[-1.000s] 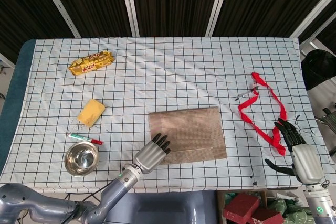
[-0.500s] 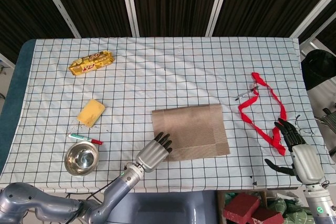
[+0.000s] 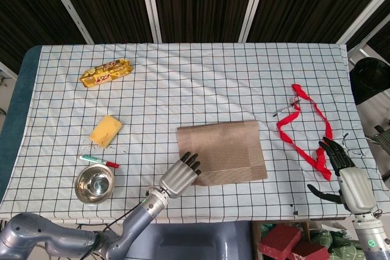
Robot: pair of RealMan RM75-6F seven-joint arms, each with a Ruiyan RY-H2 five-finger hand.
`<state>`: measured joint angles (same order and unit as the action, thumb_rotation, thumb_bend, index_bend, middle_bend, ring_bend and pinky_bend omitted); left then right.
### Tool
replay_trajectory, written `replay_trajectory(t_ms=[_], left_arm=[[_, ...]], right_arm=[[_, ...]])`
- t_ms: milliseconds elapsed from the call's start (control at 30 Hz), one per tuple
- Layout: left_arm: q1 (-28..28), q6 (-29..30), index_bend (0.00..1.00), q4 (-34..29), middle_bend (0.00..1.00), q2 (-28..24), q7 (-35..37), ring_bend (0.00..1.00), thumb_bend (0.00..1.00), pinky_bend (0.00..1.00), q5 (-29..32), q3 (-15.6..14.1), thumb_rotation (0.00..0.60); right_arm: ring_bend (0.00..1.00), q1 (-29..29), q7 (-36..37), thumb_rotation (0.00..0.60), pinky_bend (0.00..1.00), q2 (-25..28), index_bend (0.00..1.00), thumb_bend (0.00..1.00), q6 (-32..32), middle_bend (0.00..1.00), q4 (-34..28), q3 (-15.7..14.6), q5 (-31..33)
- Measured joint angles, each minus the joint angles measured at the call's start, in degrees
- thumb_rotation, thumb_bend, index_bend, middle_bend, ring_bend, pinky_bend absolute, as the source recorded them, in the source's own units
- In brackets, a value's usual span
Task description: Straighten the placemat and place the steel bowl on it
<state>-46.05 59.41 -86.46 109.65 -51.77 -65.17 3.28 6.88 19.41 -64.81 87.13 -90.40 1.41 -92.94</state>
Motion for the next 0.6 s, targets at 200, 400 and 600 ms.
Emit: replay_trajectory(t_ms=[200,400,600], left_arm=[[0.4,0.9,0.55,0.1,0.28,-0.2,0.2,0.10,0.48,0.16,-0.8,-0.3,0.600],[1.2,2.4,0.67,-0.5,0.29,-1.7,0.8,0.10,0.44,0.16,-2.5,-1.0,0.600],[2.5,3.7,0.69,-1.3,0.30,-3.6,1.9,0.10,0.44,0.16,-3.2,-1.5,0.600]], right_arm=[[0.00,0.0,0.1,0.600,0.17,0.1,0.08,0.13,0.0,0.00,-0.1,0.0,0.0],[0.00,-0.1,0.2,0.600,0.17,0.1,0.08,0.13,0.0,0.00,-0.2,-0.1,-0.1],[0.00,-0.1,0.2,0.600,0.17,0.2,0.08,0.13,0.0,0.00,-0.2,-0.1,-0.2]])
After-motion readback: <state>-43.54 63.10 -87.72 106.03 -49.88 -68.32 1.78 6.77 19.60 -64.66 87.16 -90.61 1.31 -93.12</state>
